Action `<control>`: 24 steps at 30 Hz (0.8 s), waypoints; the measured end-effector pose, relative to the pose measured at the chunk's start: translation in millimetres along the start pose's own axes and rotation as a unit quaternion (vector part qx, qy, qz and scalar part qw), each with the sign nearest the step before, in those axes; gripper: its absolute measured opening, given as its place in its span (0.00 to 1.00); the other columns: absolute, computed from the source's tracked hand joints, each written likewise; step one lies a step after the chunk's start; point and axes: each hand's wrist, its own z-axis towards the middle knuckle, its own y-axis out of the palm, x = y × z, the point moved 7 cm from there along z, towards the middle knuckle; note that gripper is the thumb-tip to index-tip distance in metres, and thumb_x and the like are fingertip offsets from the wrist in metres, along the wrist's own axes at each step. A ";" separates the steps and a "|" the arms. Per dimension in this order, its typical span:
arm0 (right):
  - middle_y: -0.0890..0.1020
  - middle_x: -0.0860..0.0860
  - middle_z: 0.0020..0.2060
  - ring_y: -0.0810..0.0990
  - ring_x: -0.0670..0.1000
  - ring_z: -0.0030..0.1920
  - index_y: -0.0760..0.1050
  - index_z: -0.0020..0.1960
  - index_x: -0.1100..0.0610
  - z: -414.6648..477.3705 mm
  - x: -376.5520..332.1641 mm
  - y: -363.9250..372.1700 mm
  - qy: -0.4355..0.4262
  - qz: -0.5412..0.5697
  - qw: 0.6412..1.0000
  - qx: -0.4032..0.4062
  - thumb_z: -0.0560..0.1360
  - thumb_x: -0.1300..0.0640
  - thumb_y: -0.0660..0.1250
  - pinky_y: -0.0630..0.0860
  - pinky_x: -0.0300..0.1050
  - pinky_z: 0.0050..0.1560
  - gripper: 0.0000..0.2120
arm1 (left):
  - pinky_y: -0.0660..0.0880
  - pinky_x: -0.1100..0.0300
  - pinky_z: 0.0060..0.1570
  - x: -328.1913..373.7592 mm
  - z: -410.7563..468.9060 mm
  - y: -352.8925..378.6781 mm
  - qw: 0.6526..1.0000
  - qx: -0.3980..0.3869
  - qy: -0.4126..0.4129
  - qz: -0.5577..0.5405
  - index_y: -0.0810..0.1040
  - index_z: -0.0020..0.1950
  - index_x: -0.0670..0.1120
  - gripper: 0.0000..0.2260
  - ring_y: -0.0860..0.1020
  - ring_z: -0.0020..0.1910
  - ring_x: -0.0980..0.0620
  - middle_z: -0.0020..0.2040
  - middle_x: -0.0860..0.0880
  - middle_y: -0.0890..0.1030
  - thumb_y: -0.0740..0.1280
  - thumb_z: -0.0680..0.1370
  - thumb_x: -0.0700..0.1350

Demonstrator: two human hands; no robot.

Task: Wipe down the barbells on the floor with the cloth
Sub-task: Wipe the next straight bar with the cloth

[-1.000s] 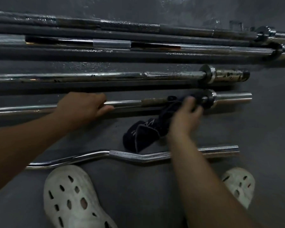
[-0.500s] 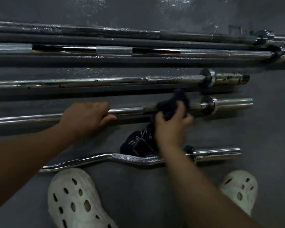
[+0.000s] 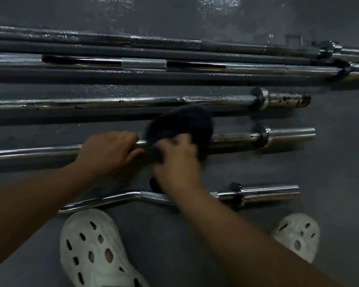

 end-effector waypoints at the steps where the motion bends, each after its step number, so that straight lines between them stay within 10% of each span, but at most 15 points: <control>1: 0.68 0.53 0.60 0.74 0.61 0.55 0.76 0.63 0.43 -7.0 -22.5 16.4 -0.069 0.018 0.995 -0.066 0.71 0.54 0.70 0.76 0.50 0.53 0.20 | 0.70 0.58 0.25 1.5 -1.9 -3.5 1.000 0.007 0.010 -0.007 0.75 0.45 0.46 0.15 0.80 0.32 0.42 0.38 0.44 0.79 0.57 0.75 0.56; 4: 0.70 0.52 0.59 0.75 0.58 0.56 0.77 0.61 0.43 3.9 1.9 -7.3 -0.078 0.071 0.994 -0.013 0.69 0.57 0.71 0.77 0.50 0.58 0.22 | 0.72 0.55 0.27 1.8 -8.7 -8.1 1.000 0.016 0.016 -0.008 0.75 0.47 0.44 0.16 0.79 0.33 0.41 0.38 0.43 0.79 0.58 0.73 0.55; 11: 0.64 0.62 0.68 0.69 0.65 0.64 0.75 0.67 0.55 -1.7 193.3 -97.6 0.244 0.037 0.946 0.212 0.72 0.58 0.67 0.68 0.52 0.69 0.24 | 0.74 0.50 0.38 5.4 -16.9 7.5 1.000 -0.025 -0.006 -0.015 0.74 0.55 0.48 0.15 0.77 0.41 0.41 0.45 0.45 0.79 0.62 0.73 0.54; 16: 0.66 0.58 0.64 0.71 0.64 0.59 0.71 0.66 0.49 -1.0 135.2 -42.8 0.214 0.023 0.964 0.158 0.69 0.53 0.73 0.71 0.53 0.60 0.27 | 0.70 0.56 0.33 -3.2 -4.1 4.8 0.997 -0.055 -0.054 0.010 0.73 0.51 0.52 0.13 0.81 0.40 0.43 0.45 0.48 0.82 0.67 0.73 0.58; 20: 0.73 0.53 0.54 0.77 0.55 0.52 0.75 0.53 0.45 17.8 144.6 -81.3 0.070 0.022 0.997 -0.010 0.67 0.61 0.74 0.69 0.39 0.51 0.18 | 0.70 0.58 0.41 -19.0 22.8 21.4 0.945 -0.290 -0.122 -0.085 0.75 0.51 0.54 0.15 0.79 0.46 0.48 0.48 0.49 0.81 0.67 0.75 0.64; 24: 0.73 0.56 0.60 0.75 0.56 0.58 0.75 0.65 0.51 32.9 179.7 -122.4 0.170 0.075 0.973 0.141 0.68 0.54 0.73 0.73 0.47 0.62 0.25 | 0.72 0.58 0.41 -21.2 26.3 21.1 0.940 -0.300 -0.127 -0.101 0.78 0.52 0.53 0.17 0.80 0.44 0.49 0.46 0.49 0.82 0.67 0.74 0.65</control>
